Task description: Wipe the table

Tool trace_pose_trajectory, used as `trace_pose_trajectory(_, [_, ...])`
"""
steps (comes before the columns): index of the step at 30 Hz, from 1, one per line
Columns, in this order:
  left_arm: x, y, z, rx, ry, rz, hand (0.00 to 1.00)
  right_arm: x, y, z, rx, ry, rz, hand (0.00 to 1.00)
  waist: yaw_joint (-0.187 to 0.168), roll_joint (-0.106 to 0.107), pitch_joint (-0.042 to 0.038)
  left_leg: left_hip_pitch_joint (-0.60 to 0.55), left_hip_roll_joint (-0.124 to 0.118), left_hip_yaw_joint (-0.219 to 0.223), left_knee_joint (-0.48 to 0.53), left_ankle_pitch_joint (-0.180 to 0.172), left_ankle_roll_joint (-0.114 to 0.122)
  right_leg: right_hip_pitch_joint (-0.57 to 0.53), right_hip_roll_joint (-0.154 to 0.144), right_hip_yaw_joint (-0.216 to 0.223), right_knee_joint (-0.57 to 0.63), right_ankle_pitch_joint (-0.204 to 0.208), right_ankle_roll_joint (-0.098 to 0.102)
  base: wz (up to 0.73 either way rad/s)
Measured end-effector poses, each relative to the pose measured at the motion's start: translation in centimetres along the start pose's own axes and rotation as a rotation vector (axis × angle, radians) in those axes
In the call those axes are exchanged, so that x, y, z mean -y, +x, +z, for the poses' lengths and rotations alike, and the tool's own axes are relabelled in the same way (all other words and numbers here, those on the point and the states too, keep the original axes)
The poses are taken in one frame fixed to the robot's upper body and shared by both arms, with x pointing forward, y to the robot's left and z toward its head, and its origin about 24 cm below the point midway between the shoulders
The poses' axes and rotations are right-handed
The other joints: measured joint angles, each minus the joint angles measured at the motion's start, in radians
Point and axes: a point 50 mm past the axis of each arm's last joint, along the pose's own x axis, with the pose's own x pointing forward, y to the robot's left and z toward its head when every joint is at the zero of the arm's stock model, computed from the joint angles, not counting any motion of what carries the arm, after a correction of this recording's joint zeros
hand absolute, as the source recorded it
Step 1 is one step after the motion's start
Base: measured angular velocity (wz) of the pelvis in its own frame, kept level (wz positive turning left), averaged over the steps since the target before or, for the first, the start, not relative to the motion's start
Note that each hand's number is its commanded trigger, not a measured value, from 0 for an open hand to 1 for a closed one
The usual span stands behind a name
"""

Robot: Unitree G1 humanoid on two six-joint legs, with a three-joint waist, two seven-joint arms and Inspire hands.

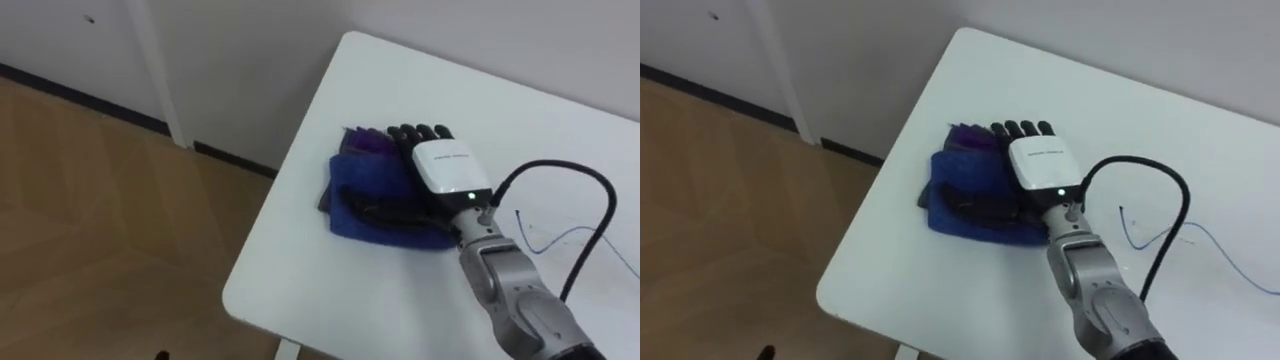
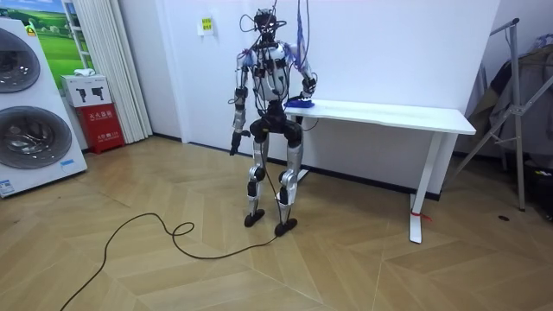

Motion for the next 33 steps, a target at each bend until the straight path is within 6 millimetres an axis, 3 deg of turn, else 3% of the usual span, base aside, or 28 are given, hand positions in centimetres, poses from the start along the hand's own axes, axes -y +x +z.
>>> trace_pose_trajectory(1, [-0.2,0.0,-0.1,-0.001,0.010,0.005,0.00,0.2,0.2,0.3,0.013,0.000,-0.009,0.00,0.003,-0.010,-0.0011,-0.003,-0.003,-0.002,0.000,-0.002,-0.003,-0.012,0.003,0.010,-0.053,0.052,-0.009,-0.21])
trace_pose_trajectory(2, [0.0,-0.1,-0.7,-0.022,0.031,-0.007,0.00,0.4,0.5,0.6,0.027,-0.012,-0.009,0.00,-0.006,-0.001,-0.0041,-0.010,0.009,0.002,0.022,-0.018,-0.029,-0.005,0.008,-0.002,-0.022,0.076,-0.024,0.20])
trace_pose_trajectory(3, [0.2,-0.1,-0.9,-0.026,0.046,-0.019,0.00,-0.3,0.5,0.7,0.017,-0.004,0.018,0.00,-0.033,-0.005,-0.0040,-0.042,0.005,0.053,0.050,-0.034,-0.056,0.014,-0.005,0.044,-0.015,0.077,-0.025,0.54])
trace_pose_trajectory(4, [0.3,-0.1,-0.6,-0.017,0.051,-0.027,0.00,-0.6,0.4,0.5,0.001,-0.002,0.032,0.00,-0.043,-0.008,-0.0023,-0.062,-0.002,0.080,0.038,-0.033,-0.054,0.024,-0.014,0.072,-0.015,0.077,-0.025,0.87])
trace_pose_trajectory(5, [0.5,0.0,0.3,0.012,0.060,-0.040,0.00,-1.1,0.4,-0.3,-0.034,-0.012,0.062,0.00,-0.036,-0.026,0.0002,-0.136,-0.022,0.125,0.001,0.017,-0.027,0.026,-0.038,0.111,-0.014,0.072,-0.018,0.60])
trace_pose_trajectory(6, [0.6,0.0,0.4,0.019,0.069,-0.042,0.00,-1.4,0.4,-0.6,-0.048,-0.022,0.090,0.00,-0.022,-0.038,-0.0043,-0.157,-0.028,0.193,0.011,0.090,-0.014,0.019,-0.057,0.100,-0.002,0.055,0.017,0.38])
trace_pose_trajectory(7, [0.7,0.0,0.3,0.012,0.069,-0.045,0.00,-1.4,0.4,-0.5,-0.047,-0.021,0.093,0.00,-0.014,-0.037,-0.0053,-0.150,-0.031,0.201,0.012,0.091,-0.012,0.022,-0.060,0.083,0.003,0.050,0.031,0.04])
trace_pose_trajectory(8, [0.9,0.0,0.1,-0.008,0.069,-0.053,0.00,-1.5,0.4,-0.4,-0.038,-0.025,0.093,0.00,-0.006,-0.032,-0.0020,-0.135,-0.037,0.186,0.014,0.091,-0.011,0.020,-0.068,0.037,0.012,0.038,0.048,0.00])
trace_pose_trajectory(9, [1.1,-0.1,-0.1,-0.018,0.068,-0.056,0.00,-1.4,0.5,-0.2,-0.024,-0.033,0.093,0.00,-0.001,-0.029,-0.0013,-0.126,-0.041,0.169,0.014,0.091,-0.011,0.016,-0.068,0.011,0.002,0.039,0.052,0.00])
trace_pose_trajectory(11, [1.0,-0.1,-0.4,-0.029,0.066,-0.056,0.00,-1.4,0.4,-0.1,-0.018,-0.054,0.100,0.00,-0.001,-0.025,-0.0029,-0.119,-0.048,0.147,0.012,0.088,-0.011,0.005,-0.071,-0.023,-0.009,0.051,0.036,0.05])
trace_pose_trajectory(12, [1.2,-0.2,-0.4,-0.032,0.061,-0.059,0.00,-1.5,0.4,-0.2,-0.024,-0.055,0.112,0.00,-0.005,-0.017,-0.0076,-0.113,-0.046,0.153,0.011,0.088,-0.011,0.012,-0.071,-0.030,-0.001,0.052,0.033,0.08])
trace_pose_trajectory(14, [1.5,-0.3,-0.8,-0.039,0.056,-0.069,0.00,-1.7,0.3,-0.3,-0.029,-0.052,0.134,0.00,-0.009,0.008,-0.0042,-0.094,-0.047,0.175,-0.001,0.088,-0.011,0.029,-0.066,-0.033,0.005,0.052,0.033,-0.02])
trace_pose_trajectory(15, [1.6,-0.3,-0.7,-0.038,0.051,-0.070,0.00,-1.7,0.3,-0.2,-0.026,-0.049,0.139,0.00,-0.009,0.018,-0.0066,-0.087,-0.044,0.185,-0.008,0.088,-0.011,0.029,-0.064,-0.033,0.005,0.052,0.033,-0.12])
trace_pose_trajectory(17, [1.5,-0.2,-0.7,-0.039,0.043,-0.062,0.00,-1.8,0.3,-0.2,-0.027,-0.048,0.146,0.00,-0.012,0.024,-0.0099,-0.086,-0.044,0.185,-0.008,0.088,-0.011,0.032,-0.064,-0.043,0.005,0.051,0.032,0.01])
trace_pose_trajectory(22, [1.6,-0.3,-1.1,-0.052,0.040,-0.065,0.00,-2.4,0.1,-0.6,-0.050,-0.019,0.173,0.00,-0.015,0.009,-0.0113,-0.076,-0.046,0.198,-0.008,0.086,-0.009,0.044,-0.066,-0.046,0.011,0.051,0.032,0.06])
trace_pose_trajectory(27, [1.5,-0.3,-1.1,-0.055,0.038,-0.065,0.00,-2.9,-0.2,-1.0,-0.069,-0.009,0.191,0.00,-0.010,-0.005,-0.0105,-0.085,-0.052,0.207,-0.006,0.074,0.007,0.039,-0.074,-0.054,0.014,0.051,0.033,-0.01])
trace_pose_trajectory(30, [1.6,-0.4,-1.4,-0.065,0.042,-0.066,0.00,-3.6,-0.9,-1.1,-0.076,-0.001,0.213,0.00,-0.010,-0.010,-0.0145,-0.088,-0.058,0.209,0.003,0.068,0.014,0.041,-0.080,-0.052,0.017,0.051,0.033,-0.04])
trace_pose_trajectory(33, [1.5,-0.3,-1.1,-0.054,0.041,-0.062,0.00,-3.7,-1.7,-1.1,-0.084,0.016,0.204,0.00,-0.011,-0.006,-0.0131,-0.089,-0.061,0.210,0.014,0.065,0.017,0.040,-0.082,-0.046,0.026,0.051,0.033,-0.01])
